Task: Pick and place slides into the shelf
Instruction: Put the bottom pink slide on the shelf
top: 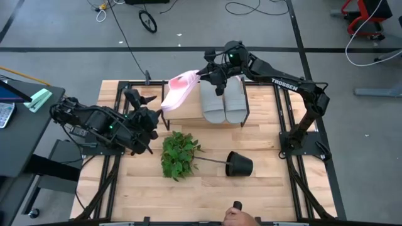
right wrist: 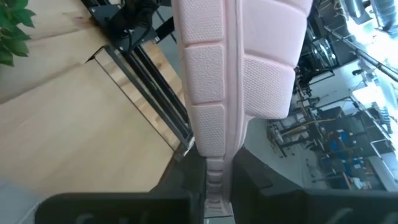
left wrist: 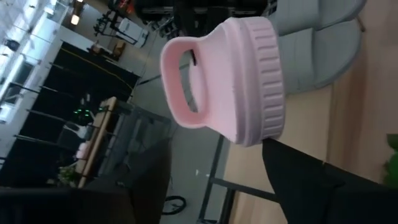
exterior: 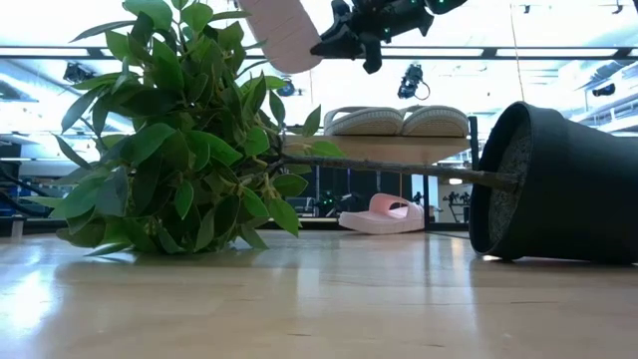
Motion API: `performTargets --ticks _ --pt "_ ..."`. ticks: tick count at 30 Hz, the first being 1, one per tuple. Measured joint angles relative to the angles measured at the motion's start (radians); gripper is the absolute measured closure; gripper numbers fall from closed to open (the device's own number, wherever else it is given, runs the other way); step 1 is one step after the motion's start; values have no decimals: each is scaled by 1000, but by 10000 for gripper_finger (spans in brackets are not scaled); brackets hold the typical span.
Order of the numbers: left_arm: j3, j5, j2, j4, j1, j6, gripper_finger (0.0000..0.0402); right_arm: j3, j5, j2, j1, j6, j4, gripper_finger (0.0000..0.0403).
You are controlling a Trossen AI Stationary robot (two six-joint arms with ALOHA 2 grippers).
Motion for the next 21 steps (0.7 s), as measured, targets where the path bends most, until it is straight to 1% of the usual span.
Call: performTargets --ticks 3,6,10,18,21 --pt "0 35 0 1 0 -24 137 0 17 0 0 -1 8 358" --pt "0 45 0 0 1 -54 137 0 27 0 0 0 6 358" --pt "0 59 0 -6 -1 -56 141 0 31 0 0 -1 6 358" --pt "0 128 1 -14 -2 -67 139 0 44 0 -14 9 1 359" --pt "0 128 1 -31 -2 -62 139 0 44 0 -14 10 2 359"
